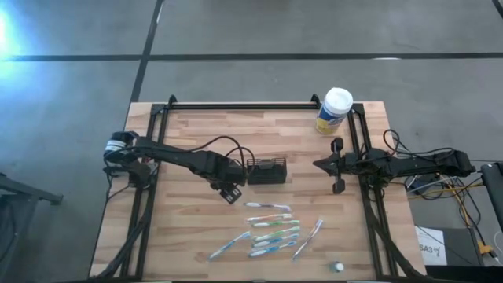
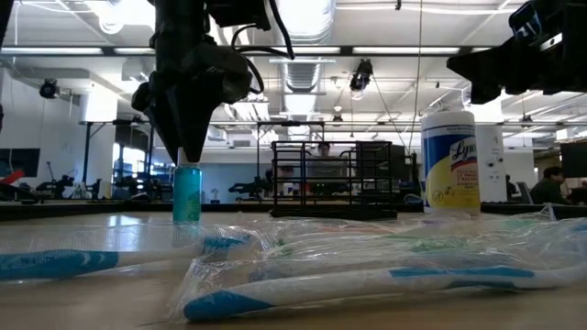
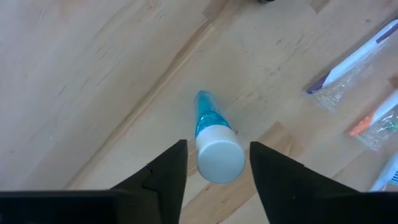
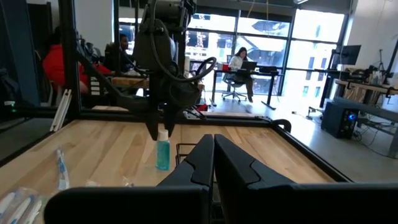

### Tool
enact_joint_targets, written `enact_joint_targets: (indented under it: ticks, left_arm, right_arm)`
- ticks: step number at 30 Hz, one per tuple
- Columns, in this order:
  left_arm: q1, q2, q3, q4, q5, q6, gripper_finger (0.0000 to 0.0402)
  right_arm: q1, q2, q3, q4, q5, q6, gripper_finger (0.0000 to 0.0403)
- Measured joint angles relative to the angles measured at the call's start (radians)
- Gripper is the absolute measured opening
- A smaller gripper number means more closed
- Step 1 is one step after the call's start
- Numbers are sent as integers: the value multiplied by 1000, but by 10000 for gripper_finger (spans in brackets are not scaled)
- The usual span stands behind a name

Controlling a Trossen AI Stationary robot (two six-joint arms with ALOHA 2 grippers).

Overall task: Pick & Place toothbrushing station
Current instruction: Put the top mouthwash bottle into the wire organizer

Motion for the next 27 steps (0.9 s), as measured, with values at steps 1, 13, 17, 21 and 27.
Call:
enact_joint_targets:
  ticks: [1, 13, 17, 21, 27]
  left_arm:
    - [0, 0, 0, 0, 0, 4, 165]
    - [0, -1, 0, 9, 0, 120, 97]
    - [0, -2, 6, -4, 3, 165, 97]
    - [0, -3, 94, -98, 2, 223, 97]
    - [-1, -4, 357, -218, -35, 359, 97]
  right_arm:
    - [0, 0, 0, 0, 0, 0, 8]
    - [0, 0, 0, 0, 0, 0, 8]
    - [0, 0, 0, 0, 0, 0, 8]
    - [0, -1, 0, 0, 0, 0, 8]
    - [0, -1, 0, 0, 0, -6, 8]
